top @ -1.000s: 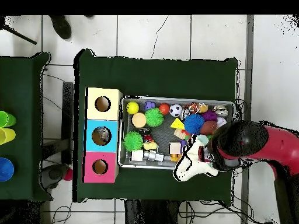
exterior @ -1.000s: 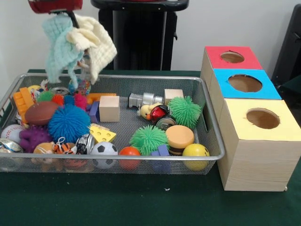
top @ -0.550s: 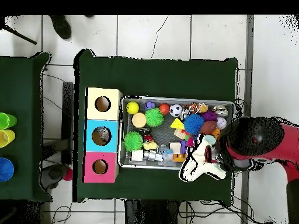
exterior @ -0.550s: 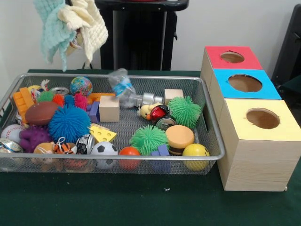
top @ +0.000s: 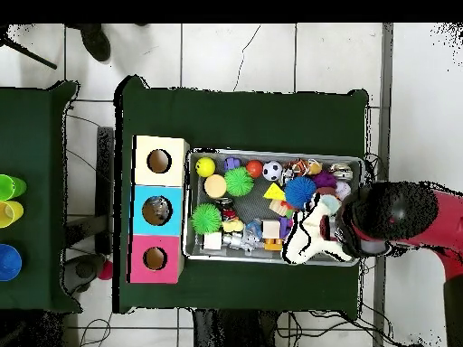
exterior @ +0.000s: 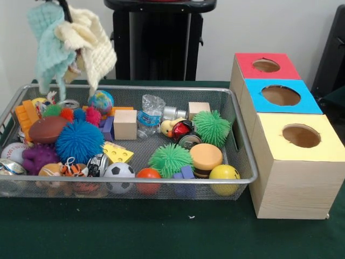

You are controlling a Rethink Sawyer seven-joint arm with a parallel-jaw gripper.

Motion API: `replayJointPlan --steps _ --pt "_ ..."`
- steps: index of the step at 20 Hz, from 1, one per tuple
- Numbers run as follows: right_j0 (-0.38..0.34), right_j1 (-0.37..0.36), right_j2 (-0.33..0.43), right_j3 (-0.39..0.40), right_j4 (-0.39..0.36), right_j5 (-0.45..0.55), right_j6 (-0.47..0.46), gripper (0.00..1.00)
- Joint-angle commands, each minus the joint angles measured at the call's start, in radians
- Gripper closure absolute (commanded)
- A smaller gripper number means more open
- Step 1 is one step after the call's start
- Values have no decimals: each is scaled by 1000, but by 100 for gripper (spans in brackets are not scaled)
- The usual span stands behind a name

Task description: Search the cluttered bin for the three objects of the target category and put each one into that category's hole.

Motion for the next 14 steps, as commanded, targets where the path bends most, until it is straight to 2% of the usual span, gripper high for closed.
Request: replayJointPlan --steps 1,3,8,9,14 --pt "10 99 27 26 -132 -356 -46 100" --pt "15 111 13 32 -152 -428 -18 100" --pt "38 132 -25 24 -170 -475 -15 100" --pt "41 132 -33 27 -168 -487 -20 0" --pt "51 145 -44 23 -130 -480 24 0"
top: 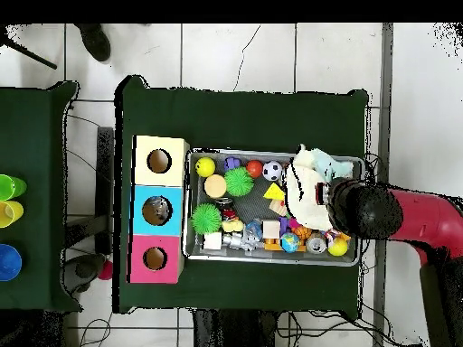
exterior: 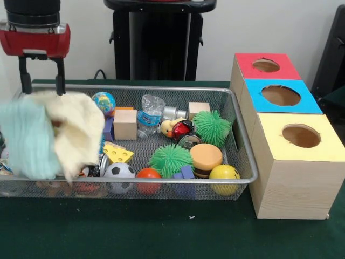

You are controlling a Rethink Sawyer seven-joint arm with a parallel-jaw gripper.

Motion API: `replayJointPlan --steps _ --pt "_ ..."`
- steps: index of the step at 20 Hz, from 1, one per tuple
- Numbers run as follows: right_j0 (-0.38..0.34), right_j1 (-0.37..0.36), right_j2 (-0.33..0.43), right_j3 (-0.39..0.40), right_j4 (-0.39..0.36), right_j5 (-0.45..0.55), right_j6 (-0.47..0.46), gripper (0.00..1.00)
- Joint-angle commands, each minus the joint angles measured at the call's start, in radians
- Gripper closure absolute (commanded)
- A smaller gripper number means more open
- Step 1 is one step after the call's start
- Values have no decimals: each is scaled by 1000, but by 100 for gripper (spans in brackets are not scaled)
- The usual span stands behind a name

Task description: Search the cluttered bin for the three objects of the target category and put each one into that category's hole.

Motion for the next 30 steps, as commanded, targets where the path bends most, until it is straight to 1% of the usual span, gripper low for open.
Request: replayJointPlan --steps 1,5,8,10,12,14,18,20,22,24,25,28,29,30 --pt "30 41 -33 24 10 50 35 0" --pt "52 37 -49 11 34 126 37 0" --pt "67 31 -61 24 63 167 51 0" --pt "76 31 -68 43 119 208 94 0" --pt "86 33 -74 69 191 250 150 0" --pt "97 33 -77 106 268 271 205 0" --pt "132 33 -91 173 387 236 291 0" --pt "154 35 -103 193 436 232 318 0" --pt "166 42 -106 221 468 190 323 0" --pt "181 54 -114 245 483 127 317 0" --pt "196 59 -128 247 473 98 317 0" --pt "262 74 -208 213 394 35 326 0" --pt "288 80 -238 186 341 23 312 0" --pt "312 87 -267 167 305 13 308 0"
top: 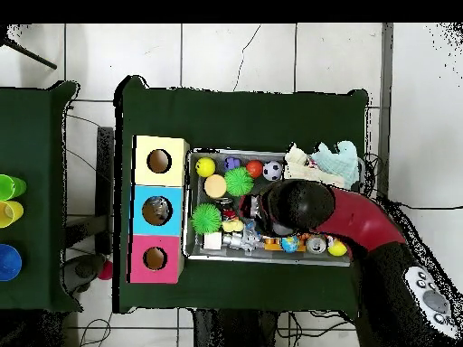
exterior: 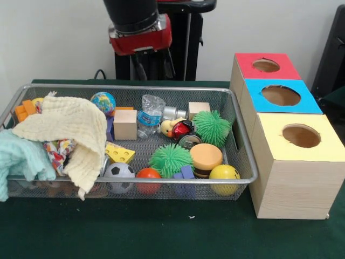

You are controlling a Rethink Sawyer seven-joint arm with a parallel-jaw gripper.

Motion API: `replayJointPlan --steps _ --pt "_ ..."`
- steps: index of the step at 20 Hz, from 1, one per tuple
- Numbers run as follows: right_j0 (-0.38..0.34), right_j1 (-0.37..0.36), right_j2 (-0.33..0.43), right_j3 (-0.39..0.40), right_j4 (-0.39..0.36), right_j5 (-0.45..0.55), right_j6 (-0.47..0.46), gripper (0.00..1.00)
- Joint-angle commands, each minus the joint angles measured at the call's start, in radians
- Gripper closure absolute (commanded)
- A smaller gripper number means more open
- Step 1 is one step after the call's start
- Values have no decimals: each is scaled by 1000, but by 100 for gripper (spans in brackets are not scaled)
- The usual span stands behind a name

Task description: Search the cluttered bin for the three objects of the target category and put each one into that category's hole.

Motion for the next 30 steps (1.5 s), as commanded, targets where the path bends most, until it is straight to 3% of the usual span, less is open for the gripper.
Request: replayJointPlan --steps 1,8,18,22,24,30 --pt "103 74 -167 21 -115 -120 278 0" --pt "206 140 -313 -62 -196 -150 282 0" --pt "306 180 -415 -185 -358 -120 139 0" --pt "304 169 -420 -182 -319 -123 173 0" --pt "275 170 -401 -147 -243 -188 237 0" --pt "201 146 -321 -46 -15 -137 259 0"
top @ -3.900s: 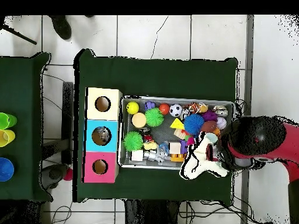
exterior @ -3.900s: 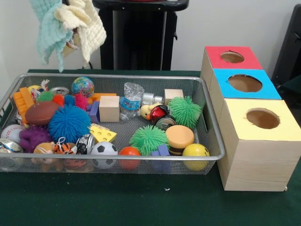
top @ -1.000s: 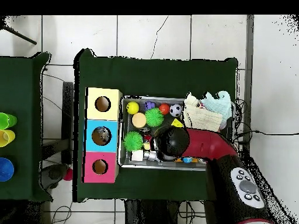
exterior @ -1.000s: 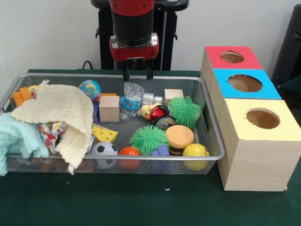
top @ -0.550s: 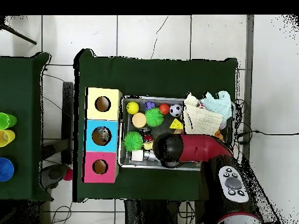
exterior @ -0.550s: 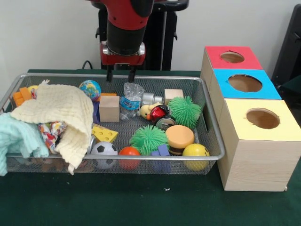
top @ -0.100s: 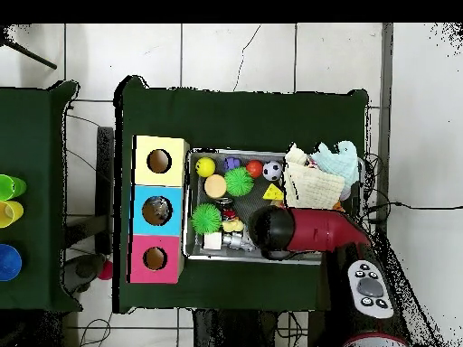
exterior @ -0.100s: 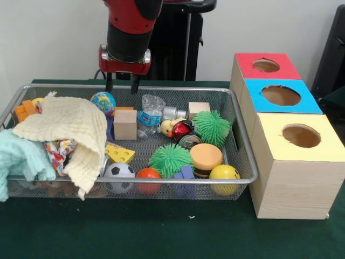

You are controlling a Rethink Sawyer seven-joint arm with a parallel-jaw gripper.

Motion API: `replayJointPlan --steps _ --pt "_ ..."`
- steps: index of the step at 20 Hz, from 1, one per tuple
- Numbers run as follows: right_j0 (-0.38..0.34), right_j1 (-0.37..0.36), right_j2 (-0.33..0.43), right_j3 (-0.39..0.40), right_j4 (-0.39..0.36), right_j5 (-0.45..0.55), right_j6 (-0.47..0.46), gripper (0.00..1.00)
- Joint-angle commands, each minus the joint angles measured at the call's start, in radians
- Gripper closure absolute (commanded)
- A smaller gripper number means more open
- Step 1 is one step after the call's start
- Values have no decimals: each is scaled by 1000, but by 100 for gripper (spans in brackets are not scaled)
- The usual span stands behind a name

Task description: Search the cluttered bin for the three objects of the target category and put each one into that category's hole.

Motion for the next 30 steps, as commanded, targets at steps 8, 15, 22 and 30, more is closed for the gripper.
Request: replayJointPlan --steps 8,15,22,30 --pt "-56 -14 58 87 279 -20 208 0" --pt "-65 2 72 110 334 -61 188 0" --pt "-55 -5 102 181 425 -149 224 0" --pt "-50 5 126 210 487 -219 208 0"
